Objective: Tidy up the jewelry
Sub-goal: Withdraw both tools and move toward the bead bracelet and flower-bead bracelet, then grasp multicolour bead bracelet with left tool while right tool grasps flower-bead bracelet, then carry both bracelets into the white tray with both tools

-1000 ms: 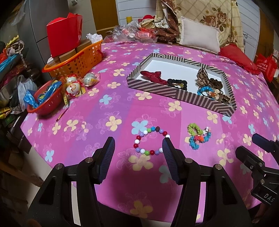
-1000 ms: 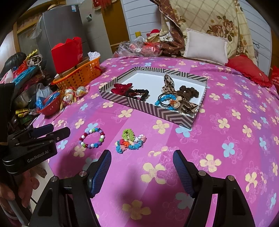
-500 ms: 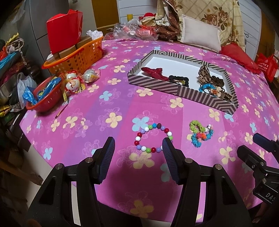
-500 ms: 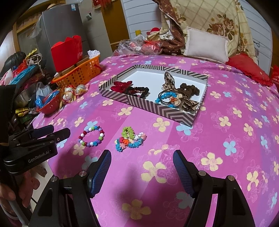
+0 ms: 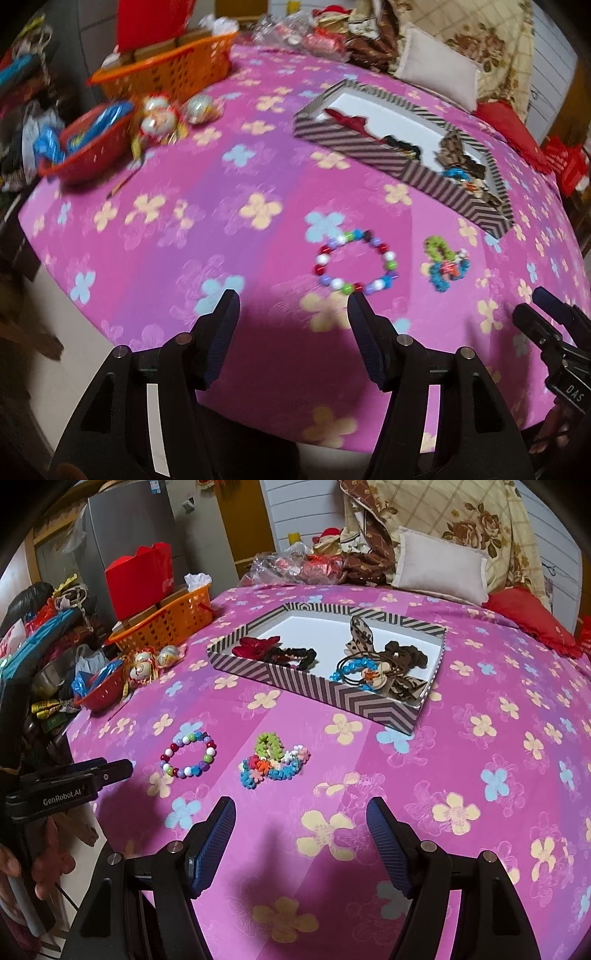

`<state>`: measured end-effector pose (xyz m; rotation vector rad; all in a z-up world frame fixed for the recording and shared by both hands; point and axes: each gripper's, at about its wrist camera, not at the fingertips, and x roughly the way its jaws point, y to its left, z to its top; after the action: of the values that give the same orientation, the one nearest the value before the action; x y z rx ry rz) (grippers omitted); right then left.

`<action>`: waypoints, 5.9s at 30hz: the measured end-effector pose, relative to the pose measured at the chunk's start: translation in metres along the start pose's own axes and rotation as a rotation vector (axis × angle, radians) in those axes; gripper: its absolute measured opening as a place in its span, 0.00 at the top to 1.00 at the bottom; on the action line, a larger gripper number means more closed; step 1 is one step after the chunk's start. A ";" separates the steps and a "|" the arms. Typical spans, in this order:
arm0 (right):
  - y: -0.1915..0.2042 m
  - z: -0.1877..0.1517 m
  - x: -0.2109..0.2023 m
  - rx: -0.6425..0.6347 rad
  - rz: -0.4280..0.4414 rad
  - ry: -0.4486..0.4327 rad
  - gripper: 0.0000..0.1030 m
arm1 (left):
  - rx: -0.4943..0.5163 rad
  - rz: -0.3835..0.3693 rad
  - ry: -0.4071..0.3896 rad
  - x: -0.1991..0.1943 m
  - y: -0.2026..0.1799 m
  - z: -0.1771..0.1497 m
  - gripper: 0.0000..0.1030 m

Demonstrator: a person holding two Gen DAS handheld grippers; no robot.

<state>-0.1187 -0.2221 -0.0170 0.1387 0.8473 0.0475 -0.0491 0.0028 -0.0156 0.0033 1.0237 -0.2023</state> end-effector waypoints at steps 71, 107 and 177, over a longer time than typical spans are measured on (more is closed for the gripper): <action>0.031 0.025 0.094 -0.162 -0.048 0.054 0.18 | 0.047 0.069 0.006 0.056 -0.020 0.016 0.24; 0.016 0.015 0.059 -0.100 0.088 0.019 0.83 | 0.046 0.001 -0.017 0.048 -0.024 0.012 0.88; -0.024 0.098 -0.013 -0.066 0.080 -0.162 0.83 | 0.162 -0.129 -0.180 -0.031 -0.105 0.125 0.92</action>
<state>-0.0541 -0.2574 0.0536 0.1126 0.6779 0.1371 0.0233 -0.1077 0.0857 0.0653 0.8266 -0.3964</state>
